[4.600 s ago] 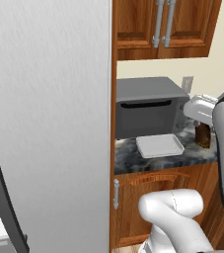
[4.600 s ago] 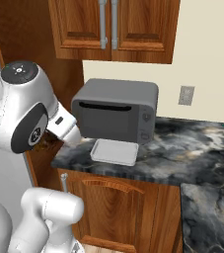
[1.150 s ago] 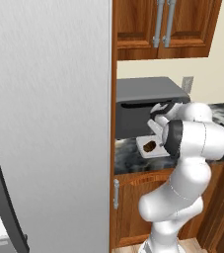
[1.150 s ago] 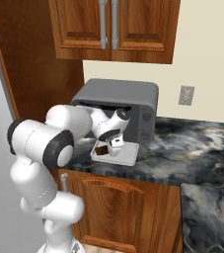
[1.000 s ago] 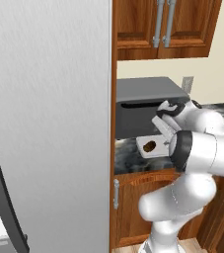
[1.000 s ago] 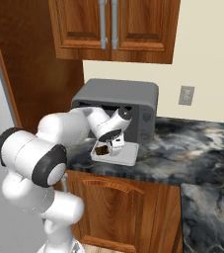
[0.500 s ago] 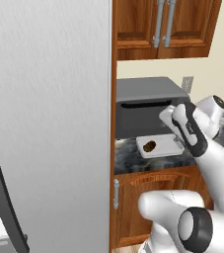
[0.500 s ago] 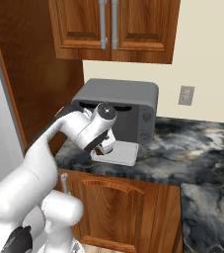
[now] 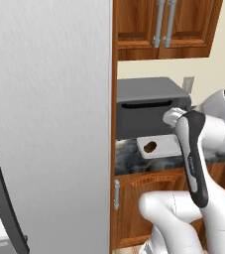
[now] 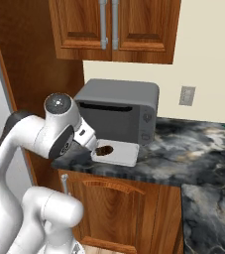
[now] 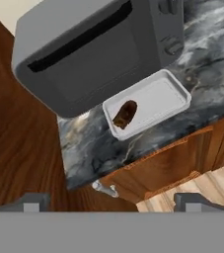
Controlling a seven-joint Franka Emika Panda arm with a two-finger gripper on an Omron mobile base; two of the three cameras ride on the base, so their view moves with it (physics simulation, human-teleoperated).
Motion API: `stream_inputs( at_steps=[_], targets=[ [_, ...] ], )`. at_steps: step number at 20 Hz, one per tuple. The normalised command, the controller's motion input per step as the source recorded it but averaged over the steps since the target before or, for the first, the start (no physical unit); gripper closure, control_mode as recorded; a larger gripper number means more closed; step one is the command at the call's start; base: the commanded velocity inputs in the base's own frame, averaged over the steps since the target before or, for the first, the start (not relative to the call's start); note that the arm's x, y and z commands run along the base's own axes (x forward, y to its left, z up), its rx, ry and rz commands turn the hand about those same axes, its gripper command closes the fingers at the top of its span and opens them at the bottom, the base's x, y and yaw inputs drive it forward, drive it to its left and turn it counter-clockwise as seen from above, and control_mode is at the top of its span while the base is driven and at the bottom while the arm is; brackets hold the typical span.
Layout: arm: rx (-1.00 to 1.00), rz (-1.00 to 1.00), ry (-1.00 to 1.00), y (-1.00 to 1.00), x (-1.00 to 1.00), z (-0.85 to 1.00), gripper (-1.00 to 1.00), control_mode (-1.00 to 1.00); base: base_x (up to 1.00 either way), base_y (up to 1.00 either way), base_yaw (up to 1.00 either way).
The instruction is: Take the eggplant and sweet potato out of the freezer and place them in the tupperware container on the counter. Then put the tupperware containing the vegetables back in the freezer.
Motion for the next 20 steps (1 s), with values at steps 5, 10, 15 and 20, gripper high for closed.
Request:
stream_inputs(
  at_steps=[5, 10, 15, 20],
  targets=[
    [-0.14, 0.18, 0.00, 0.26, -0.94, 0.98, -1.00, -1.00, 0.00, 0.00, 0.00],
    [-0.10, 0.15, 0.00, 0.15, -1.00, 0.55, -1.00, -1.00, 0.00, 0.00, 0.00],
    [-0.11, 0.04, 0.00, 0.33, -0.70, 0.04, -1.00, -1.00, 0.00, 0.00, 0.00],
    [-0.02, 0.00, -0.02, 0.09, -0.19, 0.00, -1.00, 1.00, -0.80, 0.67, 0.00]
  ],
)
